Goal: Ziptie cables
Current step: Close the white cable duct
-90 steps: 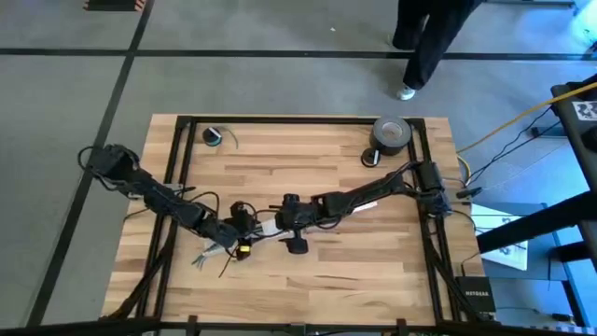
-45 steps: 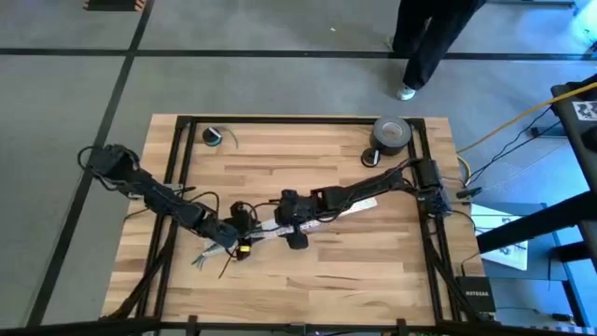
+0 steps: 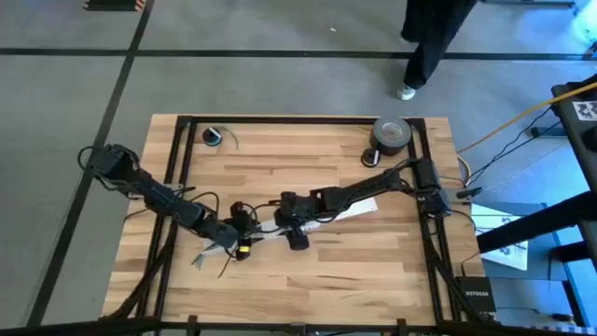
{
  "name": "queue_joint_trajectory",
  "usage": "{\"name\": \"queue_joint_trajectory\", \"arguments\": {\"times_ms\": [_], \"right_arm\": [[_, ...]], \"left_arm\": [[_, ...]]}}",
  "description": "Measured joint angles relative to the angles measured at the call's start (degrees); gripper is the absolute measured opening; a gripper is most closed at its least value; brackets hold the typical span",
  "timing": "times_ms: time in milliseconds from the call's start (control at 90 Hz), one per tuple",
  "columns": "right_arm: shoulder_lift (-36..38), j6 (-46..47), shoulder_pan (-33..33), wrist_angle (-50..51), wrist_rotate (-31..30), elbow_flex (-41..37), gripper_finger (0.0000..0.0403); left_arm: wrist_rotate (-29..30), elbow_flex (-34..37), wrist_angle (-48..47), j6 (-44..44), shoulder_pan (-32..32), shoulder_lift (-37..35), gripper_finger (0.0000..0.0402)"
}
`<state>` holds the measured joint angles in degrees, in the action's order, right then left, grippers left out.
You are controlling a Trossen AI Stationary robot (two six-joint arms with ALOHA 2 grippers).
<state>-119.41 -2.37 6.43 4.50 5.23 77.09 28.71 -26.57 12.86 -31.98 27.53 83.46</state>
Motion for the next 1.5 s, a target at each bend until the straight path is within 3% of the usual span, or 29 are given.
{"name": "queue_joint_trajectory", "arguments": {"times_ms": [456,1122,1500], "right_arm": [[-1.21,3.61,0.0,-5.09,1.03,-0.07,0.0221],[-5.54,6.92,1.86,-20.75,-0.12,0.03,0.0226],[-9.29,6.49,2.23,-21.1,-0.03,4.03,0.0228]], "left_arm": [[-0.15,0.07,-0.59,-0.15,0.0,0.0,0.0235],[-1.36,0.11,0.08,-0.12,0.05,0.04,0.0235],[-2.23,0.07,-1.31,-0.38,0.02,0.07,0.0235]]}}
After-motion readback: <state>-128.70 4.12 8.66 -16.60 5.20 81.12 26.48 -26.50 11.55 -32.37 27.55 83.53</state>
